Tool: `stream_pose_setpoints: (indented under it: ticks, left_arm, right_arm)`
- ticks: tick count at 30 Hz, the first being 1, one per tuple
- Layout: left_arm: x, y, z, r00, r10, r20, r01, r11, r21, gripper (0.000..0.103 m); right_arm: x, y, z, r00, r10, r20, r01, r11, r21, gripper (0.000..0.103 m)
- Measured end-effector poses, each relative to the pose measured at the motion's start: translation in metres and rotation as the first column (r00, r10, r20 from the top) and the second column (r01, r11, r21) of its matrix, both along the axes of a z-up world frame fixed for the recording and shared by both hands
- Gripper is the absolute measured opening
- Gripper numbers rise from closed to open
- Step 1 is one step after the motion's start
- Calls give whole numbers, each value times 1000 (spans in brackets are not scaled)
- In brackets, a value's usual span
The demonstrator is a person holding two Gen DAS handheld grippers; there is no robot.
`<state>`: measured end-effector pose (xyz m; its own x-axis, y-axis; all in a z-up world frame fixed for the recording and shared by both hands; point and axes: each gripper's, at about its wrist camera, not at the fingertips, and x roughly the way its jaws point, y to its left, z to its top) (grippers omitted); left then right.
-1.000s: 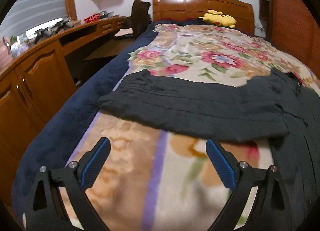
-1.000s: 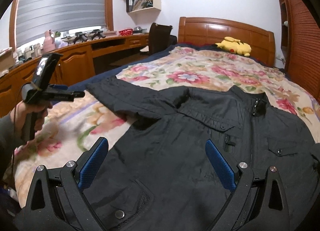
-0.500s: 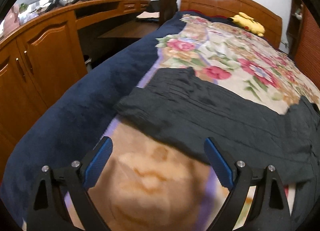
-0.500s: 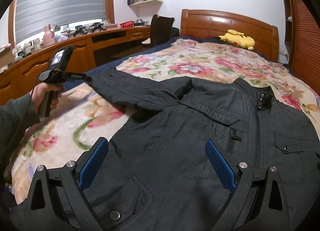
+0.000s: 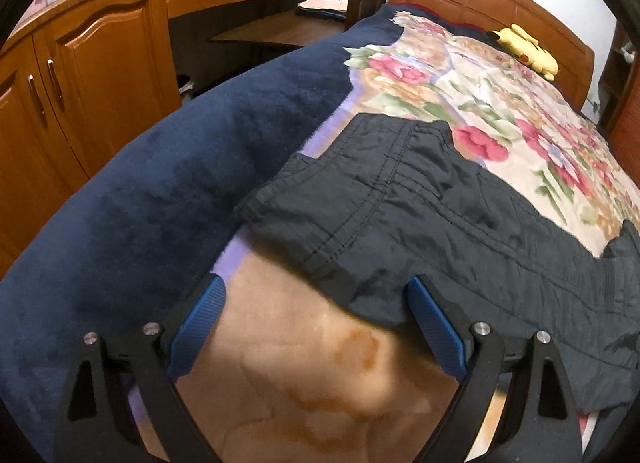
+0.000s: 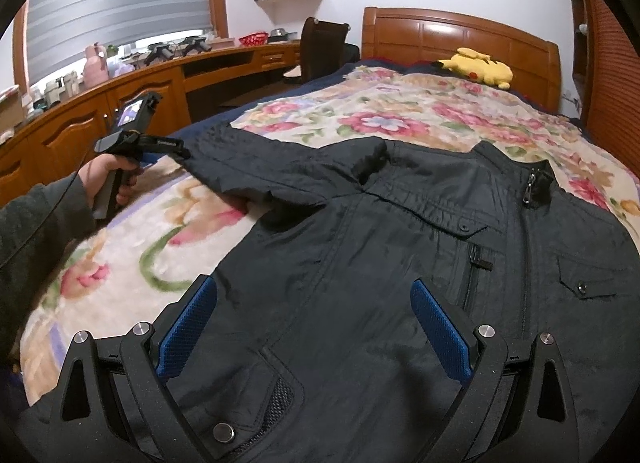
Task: Fold large clothes
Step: 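Move the left tool to the jacket sleeve cuff and close on it, then lift the sleeve with the left tool, lay it across the jacket body, open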
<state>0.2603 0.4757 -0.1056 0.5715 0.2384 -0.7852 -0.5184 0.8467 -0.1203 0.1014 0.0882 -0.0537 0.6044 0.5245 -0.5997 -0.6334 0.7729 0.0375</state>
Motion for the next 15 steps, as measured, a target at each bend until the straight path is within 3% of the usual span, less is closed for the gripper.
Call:
stream_pose_setpoints:
  ticks: [3,8,11,15]
  left_arm:
    - [0,3,-1,1000,8,12,-7,1000,-17,86]
    - [0,-8,3,998,-51,39,52,998,-40,20]
    - [-6,-26,21,996,-75,55,75,997,-4,10]
    - [-15,-61,63,989,-128,79,122,989,78,6]
  right_arm:
    - [0,0,-1,1000,1,-1,-1,1000,-1,99]
    - [0,0,-1,1000,1,0,-1,1000,-1,99]
    - [-1,1,0,1000,1,3,-1,1000,-4,99]
    - [-2,-4,7,1000,-4,20,4,1000,8,99]
